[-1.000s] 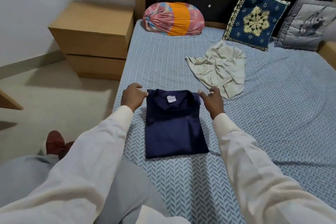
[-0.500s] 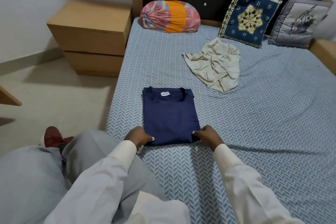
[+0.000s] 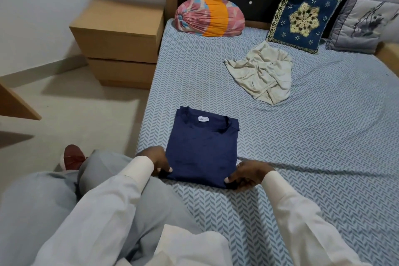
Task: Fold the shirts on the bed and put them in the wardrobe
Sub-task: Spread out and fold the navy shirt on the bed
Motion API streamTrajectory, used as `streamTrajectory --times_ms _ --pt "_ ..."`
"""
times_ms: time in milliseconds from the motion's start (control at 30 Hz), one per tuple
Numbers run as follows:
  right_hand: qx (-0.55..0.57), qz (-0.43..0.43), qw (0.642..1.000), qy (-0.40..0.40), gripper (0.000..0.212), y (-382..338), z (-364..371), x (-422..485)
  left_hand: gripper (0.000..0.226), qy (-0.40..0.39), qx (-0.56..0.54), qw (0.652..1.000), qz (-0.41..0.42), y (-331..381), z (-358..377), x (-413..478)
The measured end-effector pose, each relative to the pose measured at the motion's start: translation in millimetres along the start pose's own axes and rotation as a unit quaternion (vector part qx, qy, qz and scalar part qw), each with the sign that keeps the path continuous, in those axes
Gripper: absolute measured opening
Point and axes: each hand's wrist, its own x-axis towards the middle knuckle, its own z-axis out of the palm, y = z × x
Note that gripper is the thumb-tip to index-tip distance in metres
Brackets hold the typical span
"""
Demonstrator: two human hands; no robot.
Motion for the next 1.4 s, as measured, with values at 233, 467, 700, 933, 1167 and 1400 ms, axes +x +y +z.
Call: streamTrajectory --times_ms 233,467,700,933,1167,1400 --pt "0.079 -0.14 0.934 0.318 0.024 -32.8 -61.6 51.0 0.017 0.167 -0.142 0.975 0.028 13.0 -33.9 43.3" --pt "0.24 -0.145 0.91 0.305 0.012 -72.7 -73.9 82.1 0.009 0.214 -0.254 0.941 0.067 47.8 -64.0 83.7" --pt "0.275 -0.14 0.894 0.324 0.02 -74.7 -79.0 94.3 0.019 0.223 -0.286 0.93 0.066 65.7 -68.5 111.4" --pt "0.305 -0.165 0.886 0.307 0.009 -72.4 -82.5 99.7 0.023 0.257 -0.269 0.925 0.073 78.8 -58.0 123.6" --pt "0.356 -0.179 0.862 0.313 0.012 -66.5 -81.7 103.8 0.016 0.219 -0.377 0.897 0.065 83.9 -64.3 138.6" --pt "0.333 -0.166 0.864 0.34 0.015 -65.8 -83.2 108.2 0.034 0.24 -0.332 0.911 0.035 87.9 -64.5 143.7"
